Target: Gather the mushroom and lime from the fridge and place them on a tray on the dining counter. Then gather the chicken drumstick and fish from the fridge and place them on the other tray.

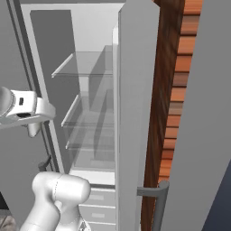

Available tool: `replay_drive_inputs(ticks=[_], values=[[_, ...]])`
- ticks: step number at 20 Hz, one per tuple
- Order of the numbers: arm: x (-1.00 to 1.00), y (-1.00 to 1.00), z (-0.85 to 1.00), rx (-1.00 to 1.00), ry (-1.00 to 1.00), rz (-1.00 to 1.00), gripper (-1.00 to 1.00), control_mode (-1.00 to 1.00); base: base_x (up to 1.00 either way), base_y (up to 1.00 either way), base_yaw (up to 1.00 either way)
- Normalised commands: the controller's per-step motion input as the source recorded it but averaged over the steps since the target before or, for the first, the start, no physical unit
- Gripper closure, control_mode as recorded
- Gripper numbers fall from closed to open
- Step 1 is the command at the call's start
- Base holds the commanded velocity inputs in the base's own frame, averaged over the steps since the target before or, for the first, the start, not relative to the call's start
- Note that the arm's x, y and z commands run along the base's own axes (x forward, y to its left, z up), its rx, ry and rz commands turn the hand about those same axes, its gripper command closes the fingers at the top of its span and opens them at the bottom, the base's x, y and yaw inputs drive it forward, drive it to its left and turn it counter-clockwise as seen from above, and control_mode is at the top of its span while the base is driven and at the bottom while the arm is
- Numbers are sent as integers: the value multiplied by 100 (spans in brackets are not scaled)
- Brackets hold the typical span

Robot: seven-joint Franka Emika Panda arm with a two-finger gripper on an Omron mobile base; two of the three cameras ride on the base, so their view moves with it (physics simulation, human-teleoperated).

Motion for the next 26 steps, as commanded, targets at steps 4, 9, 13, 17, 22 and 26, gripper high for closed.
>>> replay_drive_inputs(ticks=[4, 9, 13, 17, 22, 26], values=[[-7, 0, 0, 2, 0, -7, 100, -100, 0, 0, 0], [0, 0, 0, 0, 0, 0, 100, -100, 0, 0, 0], [0, 0, 0, 0, 0, 0, 100, -100, 0, 0, 0], [0, 0, 0, 0, 0, 0, 100, 100, -27, -4, -4], [0, 0, 0, 0, 0, 0, 100, 100, -51, -4, -12], [0, 0, 0, 0, 0, 0, 100, 100, -19, 18, -6]])
